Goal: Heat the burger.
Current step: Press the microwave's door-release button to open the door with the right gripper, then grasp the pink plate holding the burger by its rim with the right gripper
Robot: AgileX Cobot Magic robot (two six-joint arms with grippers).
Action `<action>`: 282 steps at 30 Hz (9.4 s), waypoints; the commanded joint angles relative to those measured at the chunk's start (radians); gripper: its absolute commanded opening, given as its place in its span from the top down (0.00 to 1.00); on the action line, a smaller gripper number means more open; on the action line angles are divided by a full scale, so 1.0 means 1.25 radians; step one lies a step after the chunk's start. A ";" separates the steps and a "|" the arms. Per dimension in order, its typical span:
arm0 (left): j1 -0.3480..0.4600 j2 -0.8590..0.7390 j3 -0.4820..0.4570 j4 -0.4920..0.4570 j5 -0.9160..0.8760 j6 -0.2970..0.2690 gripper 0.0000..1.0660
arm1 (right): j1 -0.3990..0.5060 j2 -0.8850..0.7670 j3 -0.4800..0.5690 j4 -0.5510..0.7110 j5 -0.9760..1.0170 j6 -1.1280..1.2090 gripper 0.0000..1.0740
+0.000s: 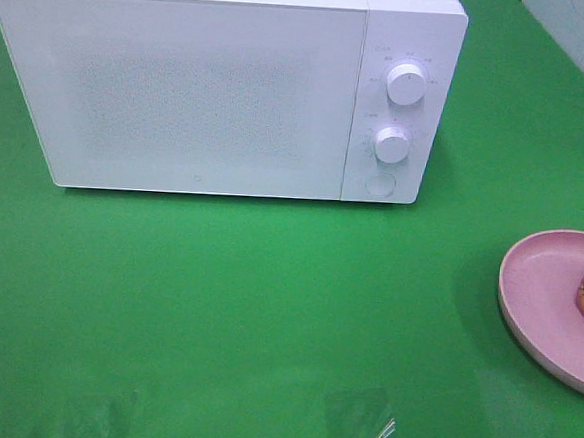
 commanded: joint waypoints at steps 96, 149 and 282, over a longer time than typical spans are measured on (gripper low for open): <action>-0.006 -0.018 0.002 -0.004 0.002 -0.001 0.06 | 0.605 0.947 0.112 0.634 -1.221 0.395 0.91; -0.006 -0.018 0.002 -0.004 0.002 -0.001 0.06 | 0.435 1.153 -0.047 0.432 -1.077 0.987 1.00; -0.006 -0.013 0.002 -0.003 0.002 -0.001 0.06 | 0.354 1.044 -0.074 0.339 -0.740 0.691 0.95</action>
